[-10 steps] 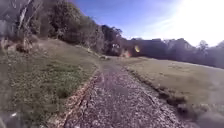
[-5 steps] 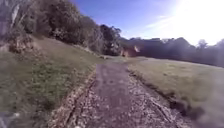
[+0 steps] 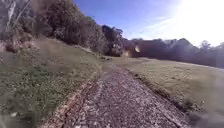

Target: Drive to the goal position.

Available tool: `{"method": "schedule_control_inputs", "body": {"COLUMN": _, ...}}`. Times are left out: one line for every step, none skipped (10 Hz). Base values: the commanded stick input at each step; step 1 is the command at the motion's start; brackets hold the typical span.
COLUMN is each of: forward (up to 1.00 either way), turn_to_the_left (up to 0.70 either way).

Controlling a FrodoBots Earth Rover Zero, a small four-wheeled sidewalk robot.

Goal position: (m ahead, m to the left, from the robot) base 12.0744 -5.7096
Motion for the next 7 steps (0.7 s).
{"method": "schedule_control_inputs", "body": {"forward": 0.7, "turn_to_the_left": -0.18}}
{"method": "schedule_control_inputs", "body": {"forward": 0.7, "turn_to_the_left": -0.3}}
{"method": "schedule_control_inputs", "body": {"forward": 0.7, "turn_to_the_left": -0.34}}
{"method": "schedule_control_inputs", "body": {"forward": 0.7, "turn_to_the_left": -0.29}}
{"method": "schedule_control_inputs", "body": {"forward": 0.7, "turn_to_the_left": -0.18}}
{"method": "schedule_control_inputs", "body": {"forward": 0.7, "turn_to_the_left": -0.01}}
{"method": "schedule_control_inputs", "body": {"forward": 0.7, "turn_to_the_left": 0.0}}
